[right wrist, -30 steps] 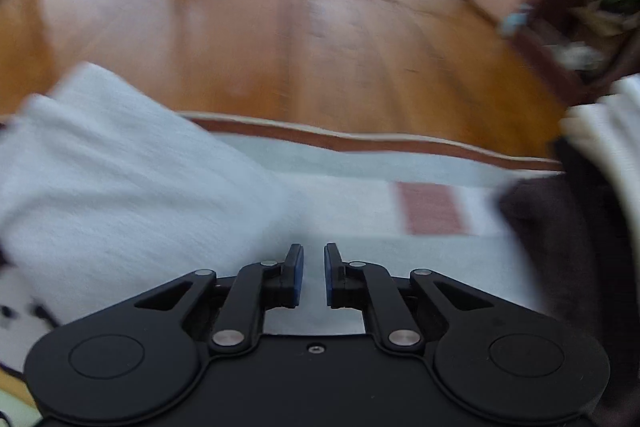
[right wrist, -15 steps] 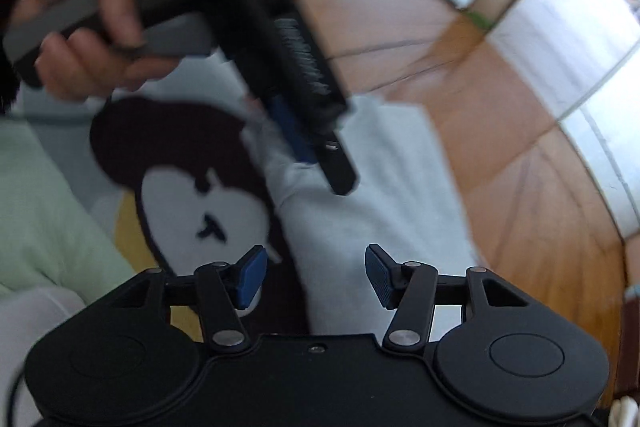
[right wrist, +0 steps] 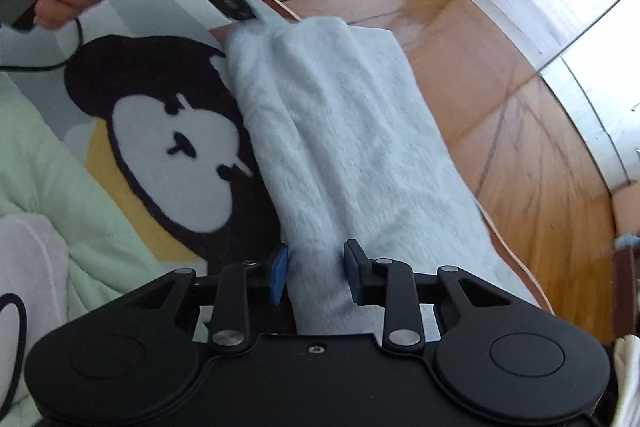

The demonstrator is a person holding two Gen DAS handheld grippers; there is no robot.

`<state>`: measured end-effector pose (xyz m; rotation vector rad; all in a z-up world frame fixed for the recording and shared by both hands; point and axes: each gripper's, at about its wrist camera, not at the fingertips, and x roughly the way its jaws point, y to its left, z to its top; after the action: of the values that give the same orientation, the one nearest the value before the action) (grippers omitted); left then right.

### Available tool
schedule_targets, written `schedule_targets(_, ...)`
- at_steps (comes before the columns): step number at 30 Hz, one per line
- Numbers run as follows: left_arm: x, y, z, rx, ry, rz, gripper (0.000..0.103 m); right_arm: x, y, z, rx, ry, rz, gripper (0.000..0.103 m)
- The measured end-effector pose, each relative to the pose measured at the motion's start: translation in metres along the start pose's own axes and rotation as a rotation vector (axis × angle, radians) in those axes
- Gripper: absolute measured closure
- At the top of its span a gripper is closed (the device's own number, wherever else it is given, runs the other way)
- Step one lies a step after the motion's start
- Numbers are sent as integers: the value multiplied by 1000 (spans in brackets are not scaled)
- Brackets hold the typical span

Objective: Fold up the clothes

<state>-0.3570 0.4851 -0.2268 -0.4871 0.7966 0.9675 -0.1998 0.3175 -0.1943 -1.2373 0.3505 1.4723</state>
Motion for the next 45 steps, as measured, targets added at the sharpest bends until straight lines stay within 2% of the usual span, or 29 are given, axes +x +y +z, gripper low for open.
schedule_targets(3,-8,40,8,-149,-3,-138,94,-1,0,-6,6,28,-17,68)
schedule_targets(5,-23,37,18,-130,-57,-252,85,-6,-6,-8,49,51,7,68)
schedule_targets(7,-37,33,28,-106,-111,-364,61,-16,-21,-8,149,57,75,69)
schedule_targets(9,-45,15,37,-41,-164,-463,59,-28,-42,-10,272,38,153,70)
schedule_targets(10,-43,4,41,-3,-163,-512,59,-36,-56,-10,344,-10,178,68)
schedule_targets(13,-12,-28,49,90,-67,-564,62,-36,-102,-7,575,-122,236,63)
schedule_targets(14,-2,-37,52,112,-41,-568,63,-28,-110,-5,603,-131,244,63)
schedule_targets(15,6,-36,56,104,-37,-523,65,-18,-112,-1,590,-119,227,63)
schedule_targets(18,28,-35,70,77,-27,-388,99,24,-110,0,495,-19,65,62)
schedule_targets(20,43,-33,79,59,-21,-299,99,49,-121,-11,560,13,35,49)
schedule_targets(21,51,-33,83,51,-17,-254,99,53,-130,-21,635,-1,59,44)
schedule_targets(22,58,-33,88,50,-15,-190,92,54,-139,-30,704,-6,91,43)
schedule_targets(23,62,-35,92,84,-13,-64,87,53,-146,-39,761,-9,121,43)
schedule_targets(24,68,-35,94,134,9,21,83,50,-151,-47,809,-9,144,43)
schedule_targets(25,72,-31,95,158,46,40,83,44,-153,-53,838,-3,148,43)
schedule_targets(27,65,-16,96,73,92,-32,79,22,-152,-69,879,19,111,43)
schedule_targets(29,46,3,97,-62,84,-180,65,2,-154,-90,924,45,116,42)
schedule_targets(30,34,8,96,-122,52,-234,48,-8,-154,-101,946,59,119,42)
schedule_targets(31,26,10,96,-175,16,-286,37,-18,-155,-111,969,72,122,41)
schedule_targets(32,23,7,97,-206,11,-345,37,-27,-156,-123,1013,71,138,41)
schedule_targets(34,21,-5,95,-229,5,-478,35,-40,-157,-148,1194,9,228,39)
schedule_targets(35,22,-12,89,-205,15,-492,35,-44,-156,-160,1281,-24,274,38)
schedule_targets(36,24,-19,84,-172,29,-484,36,-43,-152,-168,1352,-57,319,38)
schedule_targets(38,31,-40,77,-35,75,-301,43,-38,-138,-171,1419,-95,408,38)
schedule_targets(39,36,-48,71,34,83,-195,59,-33,-131,-165,1414,-95,434,38)
schedule_targets(40,40,-49,64,62,101,-121,60,-29,-125,-158,1389,-92,442,38)
schedule_targets(42,34,-27,56,-24,118,-111,60,-22,-115,-138,1309,-93,440,38)
schedule_targets(44,16,-21,55,-51,105,-42,63,-15,-107,-115,1223,-116,421,38)
schedule_targets(45,6,-23,53,-11,83,30,75,-12,-106,-106,1192,-133,417,38)
